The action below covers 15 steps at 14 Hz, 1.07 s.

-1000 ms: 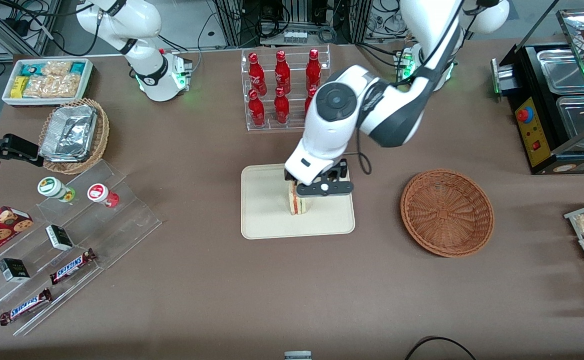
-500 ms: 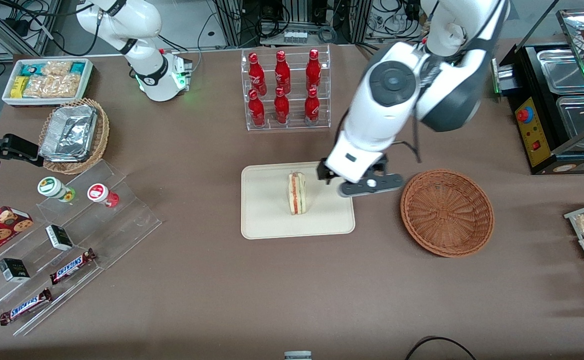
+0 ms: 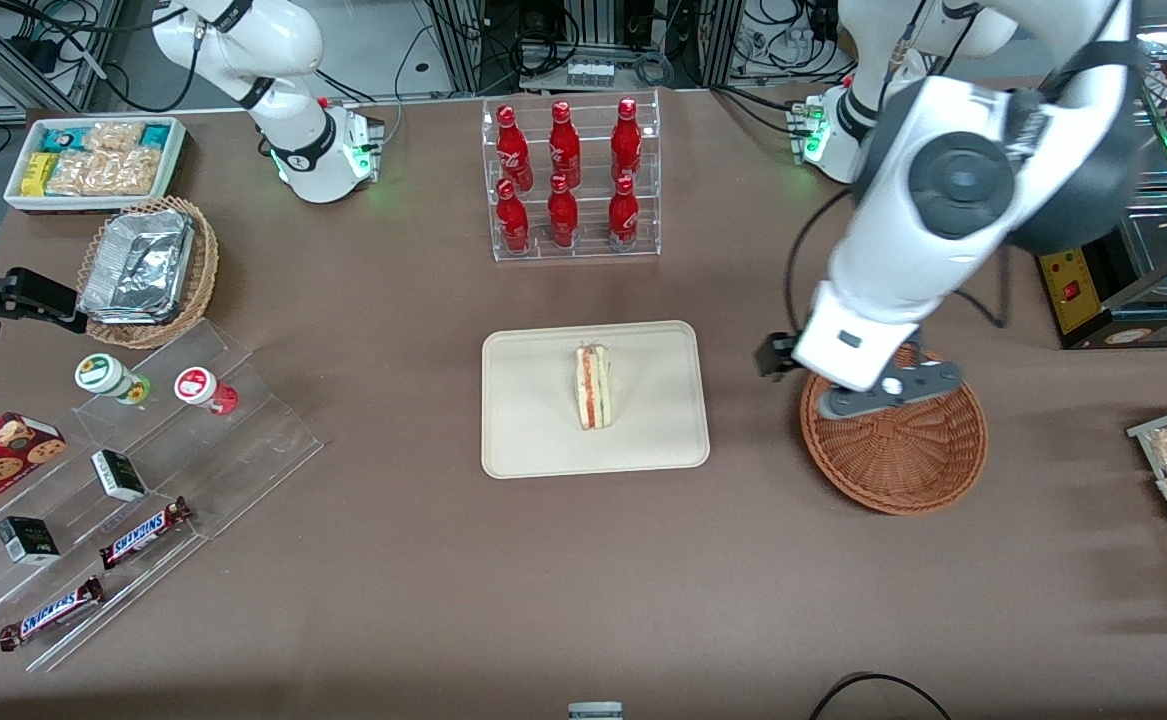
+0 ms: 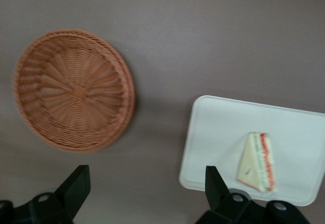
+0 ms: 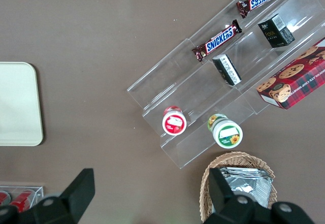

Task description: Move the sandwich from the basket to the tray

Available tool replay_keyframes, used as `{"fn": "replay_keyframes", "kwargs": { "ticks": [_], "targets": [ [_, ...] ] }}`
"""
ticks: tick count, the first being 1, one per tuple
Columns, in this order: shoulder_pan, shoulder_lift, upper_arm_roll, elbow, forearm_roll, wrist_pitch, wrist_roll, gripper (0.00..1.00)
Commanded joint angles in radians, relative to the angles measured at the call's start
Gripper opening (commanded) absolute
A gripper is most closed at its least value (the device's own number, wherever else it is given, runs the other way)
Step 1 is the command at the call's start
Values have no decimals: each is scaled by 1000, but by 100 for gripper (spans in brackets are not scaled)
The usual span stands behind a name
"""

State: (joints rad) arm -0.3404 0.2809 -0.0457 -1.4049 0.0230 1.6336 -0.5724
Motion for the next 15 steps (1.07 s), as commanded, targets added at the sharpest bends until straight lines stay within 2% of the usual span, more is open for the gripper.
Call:
{"fn": "replay_keyframes", "kwargs": {
  "ticks": [1,4,8,13,15],
  "targets": [
    [73,-48,-11,-17,12,-50,107,100],
    [132,-77,-11,-31,11,-69,190,100],
    [219,-166,-11,-143,9,-54,288,100],
    [232,-296,-8,-296,11,-26,341,100],
    [230,-324,32,-318,11,-24,397,100]
  ]
}}
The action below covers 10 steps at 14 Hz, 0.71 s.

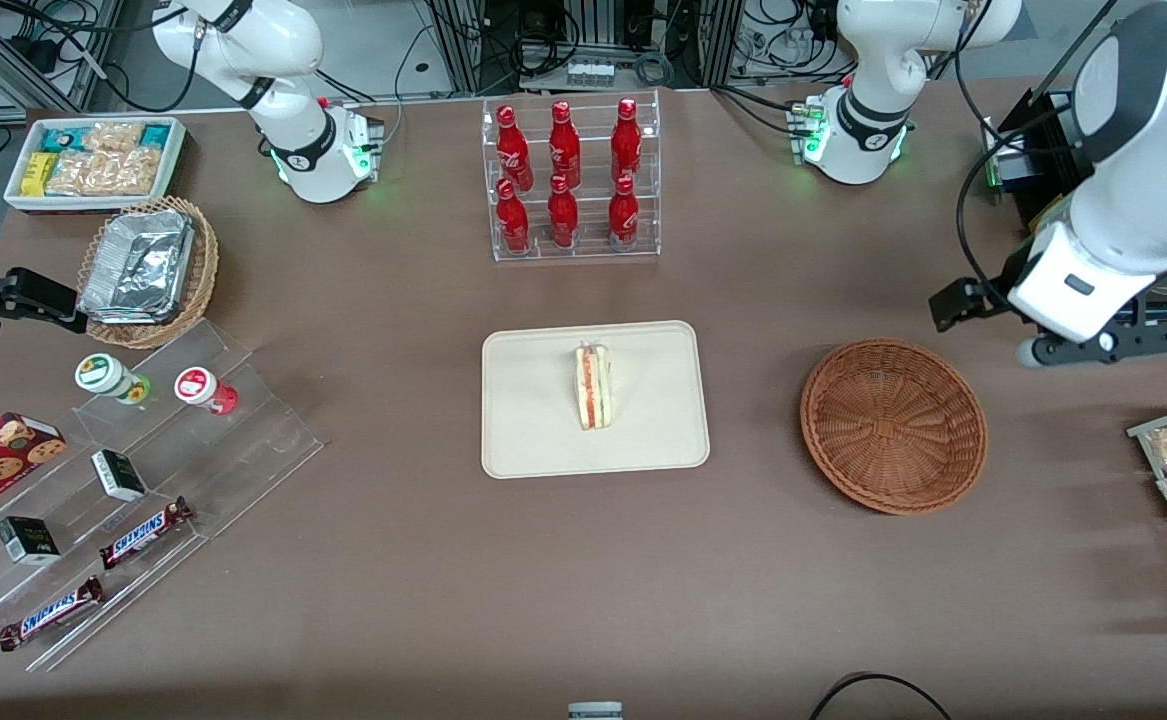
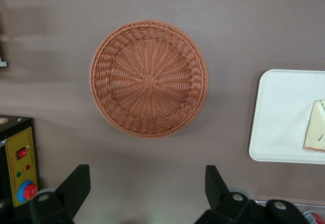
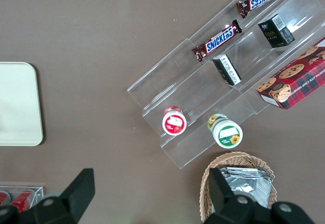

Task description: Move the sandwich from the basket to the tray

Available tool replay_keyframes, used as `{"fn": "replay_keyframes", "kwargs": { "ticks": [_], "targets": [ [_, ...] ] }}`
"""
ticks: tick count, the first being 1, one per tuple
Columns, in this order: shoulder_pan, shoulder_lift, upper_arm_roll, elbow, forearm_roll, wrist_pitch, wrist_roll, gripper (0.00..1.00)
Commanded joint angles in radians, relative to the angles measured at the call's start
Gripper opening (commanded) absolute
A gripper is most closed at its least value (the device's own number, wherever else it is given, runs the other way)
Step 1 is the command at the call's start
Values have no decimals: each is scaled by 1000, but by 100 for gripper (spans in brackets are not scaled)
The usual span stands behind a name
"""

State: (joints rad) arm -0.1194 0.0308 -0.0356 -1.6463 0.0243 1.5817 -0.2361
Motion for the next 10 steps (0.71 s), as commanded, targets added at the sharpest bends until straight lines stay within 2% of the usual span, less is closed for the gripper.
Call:
{"fn": "replay_keyframes", "kwargs": {
  "ticks": [1,4,6,8,10],
  "targets": [
    [10,-89,35,-78,8,21,99,100],
    [10,-82,49,-66,5,14,106,100],
    [12,-34,49,-5,6,11,116,100],
    [73,0,-1,51,3,-5,115,100],
    [92,1,-15,59,2,-6,116,100]
  ]
}}
